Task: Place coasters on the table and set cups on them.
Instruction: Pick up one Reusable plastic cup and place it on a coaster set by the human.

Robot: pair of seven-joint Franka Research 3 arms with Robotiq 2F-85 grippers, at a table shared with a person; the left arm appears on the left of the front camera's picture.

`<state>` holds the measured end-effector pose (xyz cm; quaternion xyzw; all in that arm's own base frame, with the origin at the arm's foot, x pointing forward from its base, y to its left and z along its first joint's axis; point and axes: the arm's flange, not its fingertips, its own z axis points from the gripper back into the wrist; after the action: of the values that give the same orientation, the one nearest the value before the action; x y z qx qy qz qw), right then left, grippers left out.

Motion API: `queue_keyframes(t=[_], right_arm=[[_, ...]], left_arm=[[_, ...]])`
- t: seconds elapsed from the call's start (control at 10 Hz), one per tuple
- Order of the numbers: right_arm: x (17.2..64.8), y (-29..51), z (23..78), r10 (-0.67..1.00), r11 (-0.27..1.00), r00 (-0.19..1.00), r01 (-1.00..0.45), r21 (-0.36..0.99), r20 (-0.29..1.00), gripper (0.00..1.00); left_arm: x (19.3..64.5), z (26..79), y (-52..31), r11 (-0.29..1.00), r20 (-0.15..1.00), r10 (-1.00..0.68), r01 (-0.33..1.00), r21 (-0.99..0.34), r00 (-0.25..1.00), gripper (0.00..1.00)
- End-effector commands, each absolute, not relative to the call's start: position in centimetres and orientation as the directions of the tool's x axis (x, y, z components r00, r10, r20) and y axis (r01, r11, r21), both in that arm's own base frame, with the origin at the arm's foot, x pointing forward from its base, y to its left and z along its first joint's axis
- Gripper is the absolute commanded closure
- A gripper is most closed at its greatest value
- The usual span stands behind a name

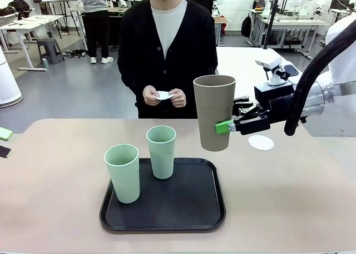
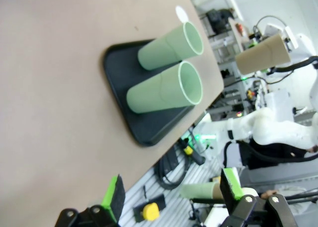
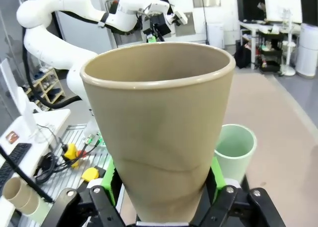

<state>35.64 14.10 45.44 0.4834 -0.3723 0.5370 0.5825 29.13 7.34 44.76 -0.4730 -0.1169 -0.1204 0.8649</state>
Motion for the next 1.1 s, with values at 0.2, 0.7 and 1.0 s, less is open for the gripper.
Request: queue_keyframes(t=[0.2, 0.7, 1.0], right_arm=[[45.8, 3.0, 47.9, 0.221, -0.007, 0.119, -0.992, 0.124, 0.968, 0.18], [51.6, -7.2, 51.4, 0.253, 0.248, 0.099, -0.968, 0.035, 0.962, 0.18], [50.9, -6.6, 52.0, 0.266, 0.346, 0.127, -0.938, 0.028, 0.956, 0.18]], left_arm=[[29.3, 44.9, 7.2, 0.513, 0.325, -0.096, 0.327, -0.794, 0.941, 0.0], [29.3, 44.9, 7.2, 0.513, 0.325, -0.096, 0.327, -0.794, 0.941, 0.0], [29.3, 44.9, 7.2, 0.513, 0.325, -0.096, 0.327, -0.794, 0.941, 0.0]])
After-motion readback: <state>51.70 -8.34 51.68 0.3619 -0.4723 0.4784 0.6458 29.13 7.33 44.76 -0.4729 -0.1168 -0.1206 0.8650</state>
